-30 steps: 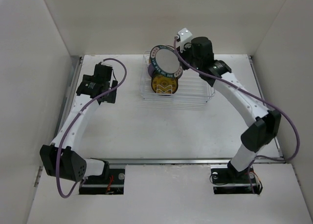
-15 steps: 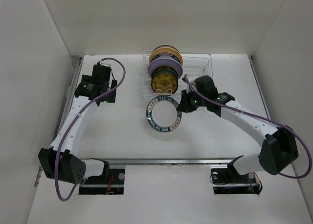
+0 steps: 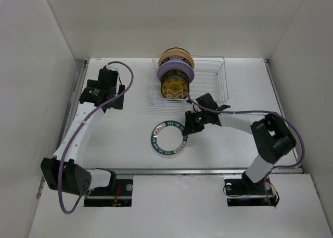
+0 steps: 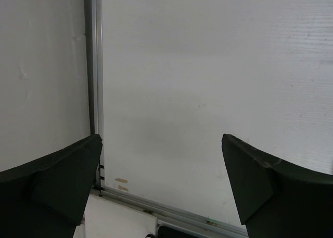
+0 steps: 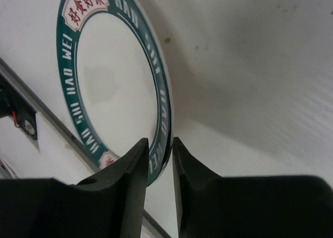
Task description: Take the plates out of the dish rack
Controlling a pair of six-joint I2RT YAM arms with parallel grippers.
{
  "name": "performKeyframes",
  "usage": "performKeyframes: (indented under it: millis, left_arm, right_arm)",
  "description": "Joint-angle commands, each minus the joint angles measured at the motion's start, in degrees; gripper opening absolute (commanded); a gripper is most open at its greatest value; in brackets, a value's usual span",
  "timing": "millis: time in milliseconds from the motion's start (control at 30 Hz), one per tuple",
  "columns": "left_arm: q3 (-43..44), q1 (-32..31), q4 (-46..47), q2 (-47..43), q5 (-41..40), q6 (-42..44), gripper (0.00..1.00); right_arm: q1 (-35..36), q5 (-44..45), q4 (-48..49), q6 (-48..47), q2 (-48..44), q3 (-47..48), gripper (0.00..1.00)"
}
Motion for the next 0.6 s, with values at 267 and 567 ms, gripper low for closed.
performKeyframes:
  millis: [267,567]
  left_arm:
    - [11.6,-4.5,-2.0,5.1,17.4,6.8,1.00]
    - [25.2,-7.6,4.3,19.2,33.0,5.8,1.00]
  right_arm:
    - [0.4,4.9,-3.7,4.1,-5.1,5.1,0.95]
    - [-0.8,10.5,-12.0,4.0,-14.3,15.4,0.99]
